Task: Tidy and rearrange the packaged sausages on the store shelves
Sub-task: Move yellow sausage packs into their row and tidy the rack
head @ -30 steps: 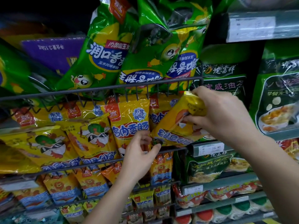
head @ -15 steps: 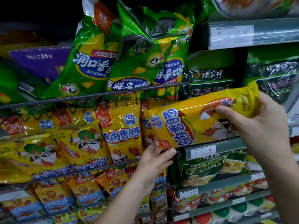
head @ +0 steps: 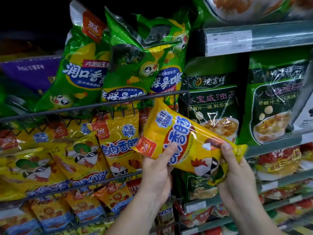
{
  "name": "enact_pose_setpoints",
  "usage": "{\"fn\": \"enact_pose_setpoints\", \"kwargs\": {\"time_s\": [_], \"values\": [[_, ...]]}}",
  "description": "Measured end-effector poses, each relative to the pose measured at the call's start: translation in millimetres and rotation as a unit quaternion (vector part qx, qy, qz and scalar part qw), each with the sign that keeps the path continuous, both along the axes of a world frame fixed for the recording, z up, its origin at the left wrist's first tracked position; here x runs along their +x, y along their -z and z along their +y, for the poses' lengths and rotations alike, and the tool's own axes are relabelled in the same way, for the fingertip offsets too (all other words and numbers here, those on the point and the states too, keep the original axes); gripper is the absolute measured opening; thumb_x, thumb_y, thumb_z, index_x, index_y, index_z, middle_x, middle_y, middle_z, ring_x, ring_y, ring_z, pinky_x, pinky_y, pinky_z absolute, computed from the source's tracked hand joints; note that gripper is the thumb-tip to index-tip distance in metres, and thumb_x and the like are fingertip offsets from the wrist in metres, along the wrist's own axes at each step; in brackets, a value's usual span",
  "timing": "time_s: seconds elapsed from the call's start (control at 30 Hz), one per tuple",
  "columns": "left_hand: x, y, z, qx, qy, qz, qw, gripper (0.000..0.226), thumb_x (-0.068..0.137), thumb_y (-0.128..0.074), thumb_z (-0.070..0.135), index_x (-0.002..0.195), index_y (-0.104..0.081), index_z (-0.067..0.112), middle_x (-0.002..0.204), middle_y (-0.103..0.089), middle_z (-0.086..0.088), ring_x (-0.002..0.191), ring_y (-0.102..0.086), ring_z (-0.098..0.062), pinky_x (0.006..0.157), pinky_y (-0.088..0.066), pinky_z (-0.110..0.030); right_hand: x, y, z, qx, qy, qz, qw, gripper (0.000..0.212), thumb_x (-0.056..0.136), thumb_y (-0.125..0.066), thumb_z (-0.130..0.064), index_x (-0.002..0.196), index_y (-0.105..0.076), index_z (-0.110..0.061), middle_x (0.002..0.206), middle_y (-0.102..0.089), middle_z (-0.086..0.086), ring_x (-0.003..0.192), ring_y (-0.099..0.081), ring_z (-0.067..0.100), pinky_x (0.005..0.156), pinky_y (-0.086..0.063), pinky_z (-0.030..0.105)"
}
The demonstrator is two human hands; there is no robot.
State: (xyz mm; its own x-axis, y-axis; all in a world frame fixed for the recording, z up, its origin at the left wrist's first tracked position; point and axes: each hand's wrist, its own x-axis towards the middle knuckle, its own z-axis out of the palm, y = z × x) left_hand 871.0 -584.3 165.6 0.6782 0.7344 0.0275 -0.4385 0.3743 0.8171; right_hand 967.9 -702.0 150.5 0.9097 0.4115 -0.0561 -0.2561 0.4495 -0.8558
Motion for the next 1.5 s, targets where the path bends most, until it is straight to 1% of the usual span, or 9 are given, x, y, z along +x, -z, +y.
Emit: {"fn": "enact_pose_setpoints", "kwargs": {"time_s": [0.17, 0.33, 0.47, 0.6, 0.77, 0.93, 1.1, 1.33, 1.5], "values": [[-8, -7, 10, 0.036, -0.033, 0.010, 0.999, 0.049, 0.067, -0.084, 0.007, 0.111, -0.067, 0.017, 0.105, -0.075, -0.010, 0.095, -0.073, -0.027, 0.072, -0.060, -0.037, -8, 16, 11, 0.060, -0.084, 0.069, 0.992, 0.047, 0.085, -0.060, -0.034, 0.127, -0.058, -0.013, 0.115, -0.071, 0.016, 0.104, -0.069, 0.033, 0.086, -0.054, 0.049], [-16, -26, 19, 0.127, -0.067, 0.045, 0.989, 0.058, 0.053, -0.082, 0.019, 0.108, -0.066, 0.017, 0.098, -0.077, -0.004, 0.089, -0.074, -0.024, 0.071, -0.060, -0.037, -15, 40, 22, 0.072, -0.145, 0.130, 0.978, 0.052, 0.086, -0.064, -0.032, 0.132, -0.056, -0.011, 0.125, -0.065, 0.021, 0.115, -0.062, 0.040, 0.103, -0.042, 0.060], [-22, -37, 24, 0.194, -0.078, 0.083, 0.975, 0.073, 0.045, -0.086, 0.028, 0.113, -0.063, 0.015, 0.099, -0.076, -0.003, 0.091, -0.074, -0.022, 0.077, -0.060, -0.042, -19, 52, 25, 0.051, -0.172, 0.119, 0.977, 0.057, 0.078, -0.072, -0.034, 0.127, -0.060, -0.007, 0.121, -0.067, 0.021, 0.107, -0.067, 0.036, 0.088, -0.055, 0.051], [-25, -45, 28, 0.240, -0.082, 0.100, 0.962, 0.069, 0.045, -0.086, 0.031, 0.108, -0.065, 0.016, 0.097, -0.077, 0.000, 0.089, -0.074, -0.019, 0.076, -0.060, -0.039, -15, 52, 25, 0.009, -0.164, 0.033, 0.986, 0.099, 0.034, -0.098, -0.050, 0.117, -0.062, -0.009, 0.109, -0.073, 0.015, 0.093, -0.072, 0.028, 0.069, -0.060, 0.036], [-26, -55, 31, 0.305, -0.086, 0.111, 0.942, 0.051, 0.049, -0.083, 0.026, 0.097, -0.065, 0.024, 0.086, -0.076, 0.012, 0.080, -0.073, -0.009, 0.066, -0.059, -0.023, -8, 40, 20, -0.146, -0.111, -0.196, 0.963, 0.047, 0.069, -0.078, -0.032, 0.112, -0.064, -0.021, 0.107, -0.073, -0.006, 0.100, -0.068, 0.010, 0.084, -0.057, 0.028], [-24, -57, 37, 0.346, -0.097, 0.099, 0.928, 0.053, 0.052, -0.084, 0.023, 0.101, -0.063, 0.025, 0.086, -0.075, 0.017, 0.082, -0.072, -0.004, 0.065, -0.055, -0.016, -11, 25, 31, -0.215, -0.063, -0.336, 0.915, 0.042, 0.079, -0.080, -0.027, 0.113, -0.057, -0.037, 0.105, -0.066, -0.024, 0.105, -0.060, -0.004, 0.086, -0.046, 0.009], [-24, -54, 50, 0.395, -0.105, 0.093, 0.908, 0.052, 0.059, -0.084, 0.016, 0.105, -0.061, 0.026, 0.093, -0.074, 0.017, 0.089, -0.072, -0.006, 0.072, -0.056, -0.018, -14, 20, 47, -0.208, -0.047, -0.346, 0.914, 0.039, 0.085, -0.076, -0.019, 0.117, -0.055, -0.026, 0.107, -0.064, -0.020, 0.097, -0.058, -0.014, 0.077, -0.044, 0.002], [-19, -32, 70, 0.387, -0.125, 0.123, 0.905, 0.051, 0.058, -0.084, 0.020, 0.103, -0.060, 0.029, 0.090, -0.074, 0.020, 0.086, -0.071, -0.004, 0.070, -0.054, -0.015, -10, 33, 71, -0.238, -0.037, -0.343, 0.908, 0.034, 0.088, -0.072, -0.022, 0.115, -0.053, -0.032, 0.103, -0.066, -0.019, 0.096, -0.065, 0.000, 0.085, -0.056, 0.031], [-9, -19, 80, 0.391, -0.113, 0.178, 0.896, 0.045, 0.065, -0.088, 0.017, 0.099, -0.061, 0.030, 0.085, -0.073, 0.025, 0.083, -0.070, 0.002, 0.068, -0.052, -0.011, -6, 44, 77, -0.263, -0.018, -0.347, 0.900, 0.031, 0.088, -0.071, -0.028, 0.114, -0.053, -0.030, 0.099, -0.068, -0.016, 0.093, -0.066, 0.002, 0.083, -0.057, 0.039]]}}
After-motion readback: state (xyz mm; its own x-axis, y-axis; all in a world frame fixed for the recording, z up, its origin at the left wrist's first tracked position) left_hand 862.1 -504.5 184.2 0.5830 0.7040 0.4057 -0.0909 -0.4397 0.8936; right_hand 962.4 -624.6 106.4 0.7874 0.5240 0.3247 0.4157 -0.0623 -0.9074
